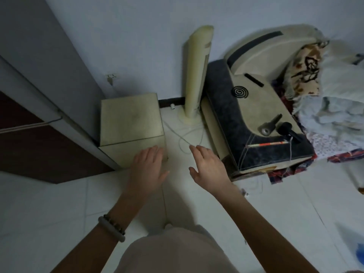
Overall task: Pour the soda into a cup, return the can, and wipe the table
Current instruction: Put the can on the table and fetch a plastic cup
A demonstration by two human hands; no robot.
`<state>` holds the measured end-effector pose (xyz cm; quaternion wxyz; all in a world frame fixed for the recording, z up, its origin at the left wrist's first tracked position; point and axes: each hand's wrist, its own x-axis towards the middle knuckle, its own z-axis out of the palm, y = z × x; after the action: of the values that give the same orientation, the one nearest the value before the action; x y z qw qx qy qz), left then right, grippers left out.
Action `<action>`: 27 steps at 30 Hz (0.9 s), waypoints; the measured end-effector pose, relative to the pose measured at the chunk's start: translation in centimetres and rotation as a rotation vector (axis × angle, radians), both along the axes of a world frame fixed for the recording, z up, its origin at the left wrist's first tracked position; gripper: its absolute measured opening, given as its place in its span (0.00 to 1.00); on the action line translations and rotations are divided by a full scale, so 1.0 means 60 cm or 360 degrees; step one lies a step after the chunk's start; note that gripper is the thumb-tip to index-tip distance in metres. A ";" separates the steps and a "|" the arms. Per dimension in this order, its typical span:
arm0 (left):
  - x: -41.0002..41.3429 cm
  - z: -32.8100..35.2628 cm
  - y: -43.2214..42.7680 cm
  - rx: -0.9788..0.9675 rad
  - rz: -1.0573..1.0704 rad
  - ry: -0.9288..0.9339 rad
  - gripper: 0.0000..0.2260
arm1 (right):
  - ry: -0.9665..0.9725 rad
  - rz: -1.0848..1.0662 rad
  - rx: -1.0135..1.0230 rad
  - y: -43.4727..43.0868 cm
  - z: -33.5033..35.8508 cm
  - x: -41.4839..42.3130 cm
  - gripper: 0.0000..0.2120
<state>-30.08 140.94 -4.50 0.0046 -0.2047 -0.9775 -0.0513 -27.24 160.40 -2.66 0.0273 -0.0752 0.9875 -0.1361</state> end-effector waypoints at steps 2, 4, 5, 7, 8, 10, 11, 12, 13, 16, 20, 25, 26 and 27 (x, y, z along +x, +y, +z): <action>-0.029 -0.007 -0.035 0.0022 0.0080 -0.0013 0.27 | -0.0007 0.0085 -0.0009 -0.028 -0.004 -0.045 0.29; -0.057 -0.012 -0.065 0.0048 0.0163 -0.0042 0.28 | -0.0019 0.0161 -0.0003 -0.051 -0.008 -0.092 0.29; -0.071 -0.013 -0.077 0.0057 0.0210 -0.0059 0.29 | -0.0017 0.0198 -0.0002 -0.062 -0.010 -0.116 0.29; -0.103 -0.015 -0.097 0.0055 0.0298 -0.0061 0.32 | -0.0022 0.0258 -0.0008 -0.083 -0.014 -0.167 0.29; -0.122 -0.019 -0.108 0.0056 0.0342 -0.0060 0.32 | -0.0034 0.0279 -0.0015 -0.092 -0.017 -0.193 0.30; -0.163 -0.030 -0.131 0.0056 0.0455 -0.0082 0.33 | -0.0052 0.0320 -0.0020 -0.106 -0.026 -0.249 0.31; -0.183 -0.038 -0.142 0.0054 0.0519 -0.0110 0.34 | -0.0046 0.0348 -0.0015 -0.111 -0.034 -0.278 0.31; -0.200 -0.045 -0.151 0.0048 0.0573 -0.0138 0.35 | -0.0037 0.0372 -0.0012 -0.115 -0.040 -0.304 0.31; -0.218 -0.052 -0.159 0.0039 0.0610 -0.0167 0.35 | -0.0046 0.0393 -0.0014 -0.118 -0.045 -0.331 0.31; -0.290 -0.064 -0.183 0.0084 0.0739 -0.0220 0.34 | -0.0114 0.0445 -0.0038 -0.135 -0.057 -0.429 0.31; -0.382 -0.097 -0.209 0.0092 0.0817 -0.0304 0.33 | -0.0154 0.0501 -0.0053 -0.160 -0.086 -0.550 0.32; -0.486 -0.148 -0.235 0.0058 0.0829 -0.0415 0.34 | -0.0294 0.0517 -0.0011 -0.204 -0.148 -0.671 0.34; -0.506 -0.160 -0.240 0.0061 0.0821 -0.0430 0.34 | -0.0336 0.0517 -0.0004 -0.212 -0.164 -0.690 0.34; -0.526 -0.172 -0.245 0.0077 0.0810 -0.0450 0.34 | -0.0384 0.0511 0.0006 -0.221 -0.183 -0.708 0.35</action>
<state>-61.62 126.24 -14.81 -0.1140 0.0564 -0.9868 -0.0998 -69.73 147.12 -13.64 0.1669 -0.2147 0.9526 -0.1361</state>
